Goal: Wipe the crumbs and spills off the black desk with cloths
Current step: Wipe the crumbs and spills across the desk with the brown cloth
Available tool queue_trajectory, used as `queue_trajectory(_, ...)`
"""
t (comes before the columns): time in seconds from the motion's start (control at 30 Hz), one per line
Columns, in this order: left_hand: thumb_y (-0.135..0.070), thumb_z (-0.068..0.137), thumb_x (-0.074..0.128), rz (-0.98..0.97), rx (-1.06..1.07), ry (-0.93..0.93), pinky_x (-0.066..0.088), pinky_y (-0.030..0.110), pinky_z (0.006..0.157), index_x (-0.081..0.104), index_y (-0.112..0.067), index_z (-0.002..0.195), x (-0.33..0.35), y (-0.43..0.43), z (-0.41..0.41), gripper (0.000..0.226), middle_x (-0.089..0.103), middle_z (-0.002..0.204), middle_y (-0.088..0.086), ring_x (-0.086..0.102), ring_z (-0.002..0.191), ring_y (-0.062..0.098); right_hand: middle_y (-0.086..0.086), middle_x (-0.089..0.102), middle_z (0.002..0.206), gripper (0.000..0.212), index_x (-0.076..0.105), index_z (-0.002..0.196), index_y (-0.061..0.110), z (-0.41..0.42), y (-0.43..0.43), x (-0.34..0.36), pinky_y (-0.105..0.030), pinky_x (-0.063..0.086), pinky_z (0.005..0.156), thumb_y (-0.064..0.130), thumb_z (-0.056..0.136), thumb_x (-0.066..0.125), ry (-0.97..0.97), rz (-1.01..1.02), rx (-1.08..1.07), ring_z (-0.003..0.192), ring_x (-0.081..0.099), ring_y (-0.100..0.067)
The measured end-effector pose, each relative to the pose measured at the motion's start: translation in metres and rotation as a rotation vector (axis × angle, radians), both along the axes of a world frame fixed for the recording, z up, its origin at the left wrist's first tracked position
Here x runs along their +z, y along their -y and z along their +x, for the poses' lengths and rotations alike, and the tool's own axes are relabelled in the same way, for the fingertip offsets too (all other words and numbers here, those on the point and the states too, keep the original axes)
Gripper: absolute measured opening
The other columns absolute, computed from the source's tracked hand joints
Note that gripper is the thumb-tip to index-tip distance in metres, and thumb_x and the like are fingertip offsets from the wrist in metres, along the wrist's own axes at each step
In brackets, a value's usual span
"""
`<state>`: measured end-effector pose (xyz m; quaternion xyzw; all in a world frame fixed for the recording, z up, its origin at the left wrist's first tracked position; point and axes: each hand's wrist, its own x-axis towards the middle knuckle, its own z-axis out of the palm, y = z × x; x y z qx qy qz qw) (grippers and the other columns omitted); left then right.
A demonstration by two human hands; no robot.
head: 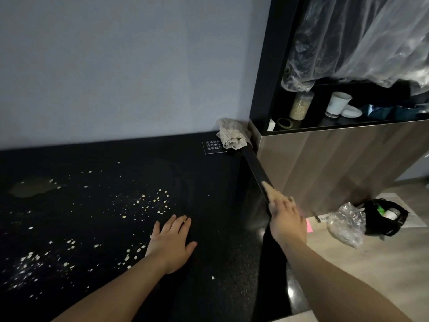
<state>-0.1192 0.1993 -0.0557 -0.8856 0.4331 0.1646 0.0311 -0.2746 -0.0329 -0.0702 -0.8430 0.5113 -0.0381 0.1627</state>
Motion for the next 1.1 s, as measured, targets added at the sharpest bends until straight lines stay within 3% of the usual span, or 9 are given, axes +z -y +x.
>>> queue_trajectory(0.07,-0.051,0.097,0.024,-0.014,0.006,0.012,-0.002,0.046,0.117,-0.001,-0.021,0.150,-0.003,-0.002,-0.001,0.066,-0.003,0.158,-0.006,-0.009,0.144,0.015,-0.005,0.024,0.155,0.057,0.028,0.146,0.023,-0.015,-0.026,-0.007,-0.040,0.027,0.107,0.018,0.091,0.043,0.035,-0.160,0.016,0.145,0.011,-0.020)
queue_trajectory(0.17,-0.050,0.098,0.020,-0.037,0.007,0.049,-0.003,0.045,0.116,-0.003,-0.020,0.149,-0.006,-0.004,-0.005,0.064,-0.005,0.158,-0.006,-0.011,0.144,0.016,-0.002,0.051,0.139,0.068,0.046,0.136,0.025,-0.031,-0.093,-0.014,-0.034,0.046,0.090,0.013,0.071,0.057,0.245,-0.242,0.454,0.132,0.042,-0.021)
queue_trajectory(0.27,-0.049,0.099,0.017,-0.028,0.005,0.117,-0.003,0.046,0.115,-0.003,-0.019,0.150,-0.007,-0.003,-0.008,0.062,-0.006,0.158,-0.005,-0.011,0.144,0.017,0.006,0.061,0.127,0.046,0.058,0.122,0.028,-0.044,-0.107,-0.017,-0.028,0.035,0.096,0.028,0.078,0.045,0.148,-0.317,0.738,0.118,0.057,-0.015)
queue_trajectory(0.43,-0.041,0.085,0.031,-0.171,-0.024,0.186,0.044,0.054,0.097,0.065,-0.017,0.119,-0.018,-0.013,-0.022,0.054,0.057,0.131,0.002,0.035,0.133,0.020,-0.007,0.048,0.141,0.049,0.050,0.135,0.018,-0.063,-0.065,-0.018,-0.044,0.041,0.099,0.020,0.089,0.035,0.031,-0.329,0.032,0.130,0.044,-0.027)
queue_trajectory(0.67,-0.046,0.097,0.003,-0.182,-0.086,0.134,0.006,0.041,0.109,0.066,-0.018,0.114,-0.037,-0.044,-0.049,0.071,0.064,0.120,0.000,0.054,0.119,0.020,0.006,0.060,0.127,0.050,0.065,0.119,0.027,-0.037,-0.153,-0.020,-0.027,0.031,0.099,0.025,0.074,0.042,0.150,-0.270,0.658,0.122,0.048,-0.015)
queue_trajectory(0.77,-0.047,0.097,0.008,-0.139,-0.094,0.091,0.005,0.042,0.107,0.065,-0.021,0.116,-0.034,-0.052,-0.051,0.065,0.064,0.121,-0.002,0.060,0.113,0.019,0.016,0.035,0.148,0.057,0.035,0.142,0.039,-0.060,-0.099,-0.024,-0.036,0.036,0.103,0.022,0.087,0.037,0.027,-0.345,0.500,0.140,0.027,-0.012)
queue_trajectory(0.87,-0.048,0.087,0.030,-0.111,-0.124,0.096,0.004,0.042,0.108,0.066,-0.022,0.115,-0.033,-0.055,-0.049,0.053,0.065,0.120,-0.003,0.061,0.112,0.018,-0.009,0.051,0.138,0.058,0.053,0.132,0.015,-0.071,-0.083,-0.021,-0.047,0.048,0.092,0.026,0.080,0.030,0.050,-0.320,0.081,0.128,0.047,-0.030)
queue_trajectory(0.97,-0.046,0.096,0.016,-0.082,-0.111,0.097,0.004,0.042,0.107,0.066,-0.022,0.115,-0.034,-0.056,-0.050,0.059,0.064,0.120,-0.004,0.061,0.112,0.017,-0.003,0.047,0.142,0.061,0.047,0.138,0.017,-0.049,-0.140,-0.028,-0.036,0.040,0.099,0.016,0.078,0.042,0.180,-0.358,0.238,0.133,0.041,-0.025)
queue_trajectory(1.1,-0.047,0.096,0.001,-0.079,-0.093,0.155,0.004,0.042,0.107,0.067,-0.023,0.113,-0.035,-0.056,-0.051,0.072,0.065,0.119,-0.005,0.061,0.112,0.016,0.005,0.068,0.114,0.044,0.071,0.109,0.023,-0.042,-0.180,-0.018,-0.029,0.030,0.099,0.030,0.078,0.041,0.210,-0.359,0.614,0.105,0.065,-0.016)
